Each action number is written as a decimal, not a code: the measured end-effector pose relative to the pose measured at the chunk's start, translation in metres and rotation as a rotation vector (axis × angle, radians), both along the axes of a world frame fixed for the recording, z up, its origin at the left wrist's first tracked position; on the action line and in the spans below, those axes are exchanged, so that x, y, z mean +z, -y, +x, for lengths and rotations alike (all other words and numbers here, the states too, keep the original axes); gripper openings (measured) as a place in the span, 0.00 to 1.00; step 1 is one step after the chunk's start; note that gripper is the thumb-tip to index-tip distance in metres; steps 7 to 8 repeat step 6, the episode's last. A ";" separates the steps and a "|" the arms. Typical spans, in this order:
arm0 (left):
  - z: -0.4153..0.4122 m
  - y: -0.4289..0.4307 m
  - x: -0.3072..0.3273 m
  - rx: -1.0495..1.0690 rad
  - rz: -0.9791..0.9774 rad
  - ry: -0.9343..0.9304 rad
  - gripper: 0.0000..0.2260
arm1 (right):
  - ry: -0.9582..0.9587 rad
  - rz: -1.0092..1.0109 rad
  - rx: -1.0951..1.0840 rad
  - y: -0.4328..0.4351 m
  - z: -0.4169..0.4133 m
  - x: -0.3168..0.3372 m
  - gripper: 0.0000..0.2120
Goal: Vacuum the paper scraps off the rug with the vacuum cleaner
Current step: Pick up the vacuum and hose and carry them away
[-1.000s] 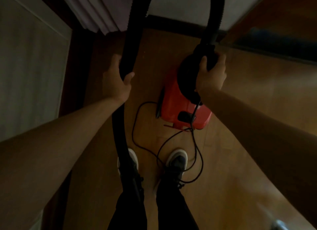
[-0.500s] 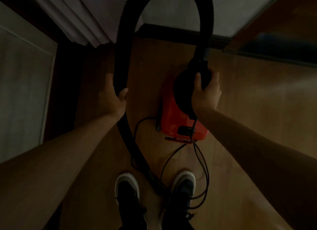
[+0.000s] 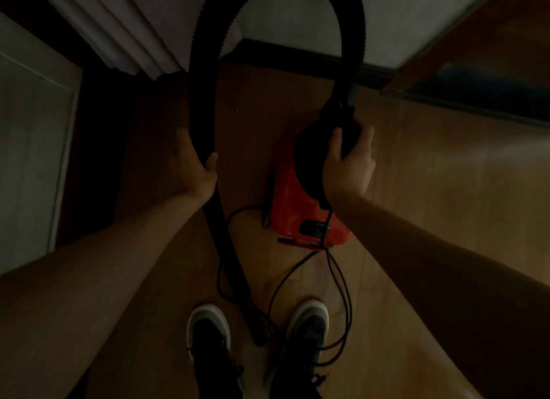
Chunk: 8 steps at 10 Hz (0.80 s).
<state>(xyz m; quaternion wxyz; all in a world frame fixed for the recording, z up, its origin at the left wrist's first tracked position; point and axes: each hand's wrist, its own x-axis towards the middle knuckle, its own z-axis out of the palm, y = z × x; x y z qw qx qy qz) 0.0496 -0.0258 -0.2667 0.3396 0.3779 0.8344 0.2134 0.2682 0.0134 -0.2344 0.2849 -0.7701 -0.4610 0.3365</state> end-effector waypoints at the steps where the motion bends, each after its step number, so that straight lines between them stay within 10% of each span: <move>1: -0.004 -0.004 0.006 -0.005 -0.085 -0.003 0.24 | 0.008 -0.042 0.011 -0.001 -0.001 0.006 0.19; 4: -0.021 -0.026 0.065 -0.117 -0.199 -0.038 0.23 | 0.083 -0.362 0.360 -0.004 0.020 0.044 0.30; 6: -0.049 -0.044 0.120 -0.618 -0.472 -0.039 0.46 | 0.226 -0.433 0.692 -0.020 0.030 0.106 0.37; 8: -0.049 -0.044 0.120 -0.618 -0.472 -0.039 0.46 | 0.226 -0.433 0.692 -0.020 0.030 0.106 0.37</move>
